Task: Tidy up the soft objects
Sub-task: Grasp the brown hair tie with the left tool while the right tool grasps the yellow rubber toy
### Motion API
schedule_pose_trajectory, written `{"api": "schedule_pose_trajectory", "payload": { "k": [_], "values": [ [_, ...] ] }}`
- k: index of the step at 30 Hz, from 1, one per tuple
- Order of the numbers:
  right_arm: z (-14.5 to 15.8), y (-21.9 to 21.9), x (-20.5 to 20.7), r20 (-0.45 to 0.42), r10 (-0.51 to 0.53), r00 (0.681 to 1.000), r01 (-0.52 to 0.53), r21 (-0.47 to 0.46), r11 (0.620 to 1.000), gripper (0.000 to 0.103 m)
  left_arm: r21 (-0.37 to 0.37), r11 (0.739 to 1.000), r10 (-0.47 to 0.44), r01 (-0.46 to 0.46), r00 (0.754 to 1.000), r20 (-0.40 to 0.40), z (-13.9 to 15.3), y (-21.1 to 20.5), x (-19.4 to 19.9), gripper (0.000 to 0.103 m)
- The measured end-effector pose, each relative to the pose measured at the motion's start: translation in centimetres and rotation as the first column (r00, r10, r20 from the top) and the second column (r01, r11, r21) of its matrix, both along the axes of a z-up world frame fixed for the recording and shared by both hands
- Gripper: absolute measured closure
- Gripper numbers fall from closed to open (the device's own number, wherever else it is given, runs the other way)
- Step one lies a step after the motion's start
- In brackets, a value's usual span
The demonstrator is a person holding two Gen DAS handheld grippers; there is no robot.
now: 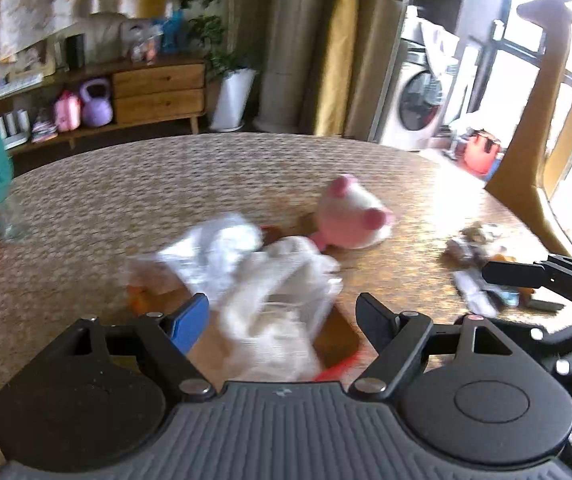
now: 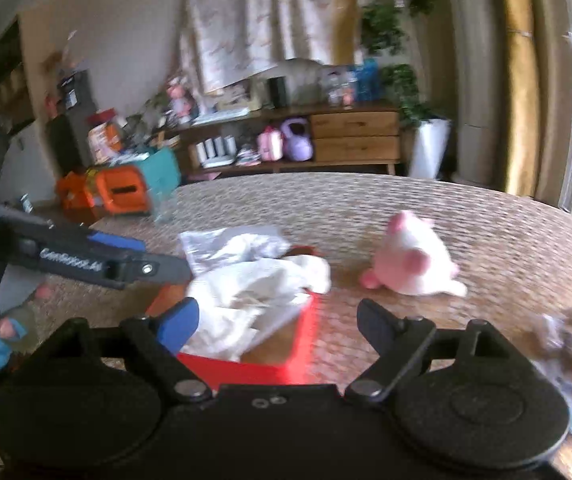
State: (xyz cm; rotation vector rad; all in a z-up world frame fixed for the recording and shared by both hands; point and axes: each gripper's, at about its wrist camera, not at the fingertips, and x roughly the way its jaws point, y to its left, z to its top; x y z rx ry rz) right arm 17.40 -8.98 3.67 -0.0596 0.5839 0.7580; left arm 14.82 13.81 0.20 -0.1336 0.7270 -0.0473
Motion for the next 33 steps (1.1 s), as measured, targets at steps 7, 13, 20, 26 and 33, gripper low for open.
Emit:
{"api": "schedule_pose_trajectory", "payload": {
  "k": [7,13,20,26,33],
  "values": [
    [0.8,-7.2,0.0,0.013,-0.124,0.992,0.124,0.014,0.992,0.015,0.002,0.998,-0.067,0.067,0.998,0.01,0.2,-5.9,0.1,0.022],
    [0.0,-12.8,0.4,0.049,-0.245,0.968,0.246,-0.007,0.969,0.014,0.02,0.993,-0.116,0.116,0.993,0.016,0.0,-11.4,0.5,0.022],
    [-2.7,-18.8,1.6,0.02,-0.344,0.939,0.344,-0.006,0.939,0.013,0.008,0.988,-0.151,0.151,0.988,-0.037,-1.7,-16.6,1.8,0.018],
    [-4.9,-22.4,3.9,-0.019,-0.39,0.921,0.389,-0.03,0.921,0.013,-0.016,0.988,-0.153,0.152,0.985,-0.076,-3.7,-19.4,3.0,0.006],
    [-6.6,-24.6,7.4,-0.061,-0.43,0.901,0.428,-0.047,0.902,0.013,-0.059,0.991,-0.13,0.122,0.977,-0.171,-6.1,-21.9,4.7,0.004]
  ]
}}
